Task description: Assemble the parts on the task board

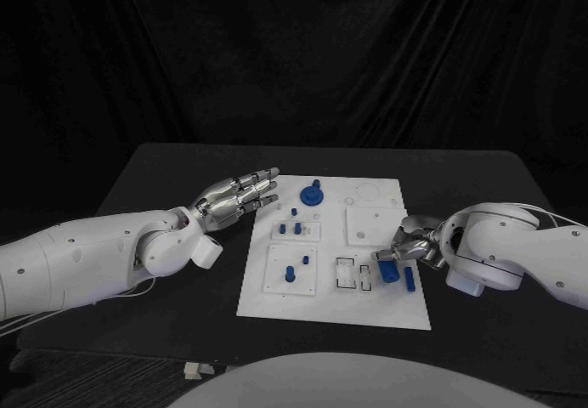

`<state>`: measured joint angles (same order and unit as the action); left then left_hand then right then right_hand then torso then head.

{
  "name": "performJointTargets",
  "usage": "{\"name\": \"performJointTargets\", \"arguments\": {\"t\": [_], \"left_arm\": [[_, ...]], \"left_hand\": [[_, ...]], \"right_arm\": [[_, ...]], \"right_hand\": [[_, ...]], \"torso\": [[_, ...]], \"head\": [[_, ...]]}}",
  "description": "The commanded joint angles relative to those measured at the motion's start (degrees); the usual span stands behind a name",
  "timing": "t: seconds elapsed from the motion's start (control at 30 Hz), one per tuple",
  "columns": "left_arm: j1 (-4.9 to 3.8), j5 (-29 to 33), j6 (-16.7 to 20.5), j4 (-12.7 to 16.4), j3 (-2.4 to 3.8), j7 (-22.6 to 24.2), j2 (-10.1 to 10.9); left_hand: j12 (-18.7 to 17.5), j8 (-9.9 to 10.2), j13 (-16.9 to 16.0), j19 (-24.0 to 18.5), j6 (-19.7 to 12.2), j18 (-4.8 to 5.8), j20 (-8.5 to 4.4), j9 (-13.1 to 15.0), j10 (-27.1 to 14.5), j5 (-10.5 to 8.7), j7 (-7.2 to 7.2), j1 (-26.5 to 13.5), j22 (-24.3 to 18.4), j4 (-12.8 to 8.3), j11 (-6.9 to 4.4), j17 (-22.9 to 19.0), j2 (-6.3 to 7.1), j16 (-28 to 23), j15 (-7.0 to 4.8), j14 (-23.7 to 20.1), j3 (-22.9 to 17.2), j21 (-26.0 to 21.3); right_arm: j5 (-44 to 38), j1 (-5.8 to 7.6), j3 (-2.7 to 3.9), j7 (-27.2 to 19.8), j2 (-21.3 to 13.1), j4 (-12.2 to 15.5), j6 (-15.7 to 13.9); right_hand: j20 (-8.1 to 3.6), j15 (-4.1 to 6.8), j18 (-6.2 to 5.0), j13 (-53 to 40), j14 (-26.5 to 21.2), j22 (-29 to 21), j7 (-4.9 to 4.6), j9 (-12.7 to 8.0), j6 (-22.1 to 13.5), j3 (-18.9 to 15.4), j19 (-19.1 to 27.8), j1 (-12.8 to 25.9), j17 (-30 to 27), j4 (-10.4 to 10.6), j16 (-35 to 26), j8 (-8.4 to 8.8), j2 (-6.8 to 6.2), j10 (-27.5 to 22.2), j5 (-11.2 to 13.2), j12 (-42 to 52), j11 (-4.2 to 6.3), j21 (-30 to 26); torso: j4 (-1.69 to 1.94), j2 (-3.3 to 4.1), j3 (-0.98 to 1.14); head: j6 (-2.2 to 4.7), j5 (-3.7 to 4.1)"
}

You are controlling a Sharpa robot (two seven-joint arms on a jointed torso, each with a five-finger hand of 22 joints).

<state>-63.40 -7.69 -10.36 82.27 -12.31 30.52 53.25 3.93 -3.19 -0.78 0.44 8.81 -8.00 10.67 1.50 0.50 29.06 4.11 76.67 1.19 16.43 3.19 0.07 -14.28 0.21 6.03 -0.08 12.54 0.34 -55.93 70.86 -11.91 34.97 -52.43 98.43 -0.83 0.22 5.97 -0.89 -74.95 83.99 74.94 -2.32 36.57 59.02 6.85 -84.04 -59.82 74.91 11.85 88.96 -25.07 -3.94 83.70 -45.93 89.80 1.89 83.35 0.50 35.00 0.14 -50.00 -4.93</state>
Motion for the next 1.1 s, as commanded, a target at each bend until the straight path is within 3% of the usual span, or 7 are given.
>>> {"name": "performJointTargets", "arguments": {"t": [0.03, 0.23, 0.43, 0.87, 0.97, 1.1], "left_arm": [[0.09, 0.3, -0.8, 0.1, 0.05, 0.5, -0.1], [0.1, 0.3, -0.8, 0.1, 0.05, 0.5, 0.0], [0.11, 0.3, -0.9, 0.1, 0.05, 0.5, 0.1], [0.11, 0.3, -1.1, 0.2, 0.05, 0.2, 0.5], [0.11, 0.3, -1.2, 0.3, 0.05, 0.2, 0.4], [0.11, 0.3, -1.3, 0.3, 0.05, 0.2, 0.3]], "left_hand": [[0.3, -0.3, -0.1, 0.1, -0.1, -0.82, 0.49, 0.1, -0.1, 0.27, 0.47, 0.5, 0.0, 0.0, 0.33, -0.1, -0.19, -0.2, -0.07, 0.1, -0.4, 0.1], [0.3, -0.3, -0.1, 0.1, -0.1, -0.82, 0.49, 0.1, -0.1, 0.27, 0.47, 0.5, 0.0, 0.0, 0.33, -0.1, -0.19, -0.2, -0.07, 0.1, -0.4, 0.1], [0.4, -0.3, -0.1, 0.1, -0.1, -0.89, 0.54, 0.1, -0.1, 0.26, 0.46, 0.5, 0.1, 0.0, 0.35, -0.1, -0.21, -0.2, 0.01, 0.1, -0.4, 0.1], [0.4, -0.4, -0.1, 0.1, 0.0, -1.01, 0.77, 0.1, -0.1, 0.29, 0.47, 0.6, 0.1, 0.0, 0.27, -0.1, -0.28, -0.2, 0.32, 0.1, -0.4, 0.1], [0.4, -0.4, -0.1, 0.1, 0.0, -1.02, 0.8, 0.1, -0.1, 0.29, 0.47, 0.6, 0.1, 0.0, 0.26, -0.1, -0.28, -0.2, 0.36, 0.1, -0.4, 0.1], [0.4, -0.4, -0.1, 0.1, 0.0, -1.03, 0.87, 0.1, -0.1, 0.3, 0.47, 0.6, 0.1, 0.0, 0.24, -0.1, -0.28, -0.2, 0.44, 0.1, -0.4, 0.1]], "right_arm": [[6.5, 0.27, 0.01, -0.2, 0.2, 0.6, -3.5], [8.0, 0.42, 0.01, -0.3, 1.4, 0.9, -4.1], [8.4, 0.19, 0.0, -0.3, 2.7, 0.4, -4.3], [7.9, -1.89, -0.01, -0.1, 5.5, -1.8, -3.5], [7.9, -2.21, -0.01, -0.1, 6.0, -2.4, -3.1], [7.9, -2.57, -0.01, 0.0, 6.6, -2.8, -2.6]], "right_hand": [[0.02, 0.21, -0.92, -15.1, 5.4, 12.7, 1.17, 0.3, -1.6, 7.8, -2.8, 1.1, 12.1, -6.4, -0.2, -0.37, 0.14, 6.3, -2.5, 0.2, 0.82, -0.3], [0.09, 0.09, -1.03, -15.1, 5.3, 12.5, 0.95, 0.6, -2.8, 8.5, -2.6, 1.7, 11.7, -6.2, -0.3, -0.28, 0.32, 6.3, -1.6, 0.2, 0.68, -0.7], [0.31, -0.15, -1.07, -15.1, 5.3, 12.4, 0.68, 1.0, -3.6, 8.9, -2.5, 2.8, 11.6, -5.7, -0.4, -0.36, 0.45, 6.3, 1.9, 0.2, 0.42, -0.9], [0.71, -0.59, -1.4, -15.1, 5.0, 12.0, 0.08, 0.8, -5.1, 9.1, -2.0, 4.4, 10.2, -4.5, -1.0, 0.31, 0.93, 6.3, 6.3, 0.2, 0.01, -2.2], [0.9, -0.8, -1.47, -15.1, 5.0, 11.9, -0.18, 0.7, -5.5, 8.8, -1.8, 5.2, 10.0, -3.7, -1.1, 0.59, 1.1, 6.3, 9.9, 0.2, -0.22, -2.5], [1.02, -0.92, -1.5, -15.1, 5.0, 11.8, -0.33, 0.5, -5.8, 8.4, -1.8, 5.5, 9.9, -3.3, -1.1, 0.73, 1.18, 6.3, 12.5, 0.2, -0.35, -2.7]], "torso": [[-0.01, -0.03, 0.02], [0.01, -0.03, -0.01], [0.04, -0.03, -0.01], [0.05, 0.02, -0.03], [0.05, 0.02, -0.05], [0.04, 0.02, -0.02]], "head": [[0.0, 0.13], [0.0, 0.25], [0.0, 0.42], [0.0, 0.14], [0.0, 0.17], [0.0, 0.25]]}}
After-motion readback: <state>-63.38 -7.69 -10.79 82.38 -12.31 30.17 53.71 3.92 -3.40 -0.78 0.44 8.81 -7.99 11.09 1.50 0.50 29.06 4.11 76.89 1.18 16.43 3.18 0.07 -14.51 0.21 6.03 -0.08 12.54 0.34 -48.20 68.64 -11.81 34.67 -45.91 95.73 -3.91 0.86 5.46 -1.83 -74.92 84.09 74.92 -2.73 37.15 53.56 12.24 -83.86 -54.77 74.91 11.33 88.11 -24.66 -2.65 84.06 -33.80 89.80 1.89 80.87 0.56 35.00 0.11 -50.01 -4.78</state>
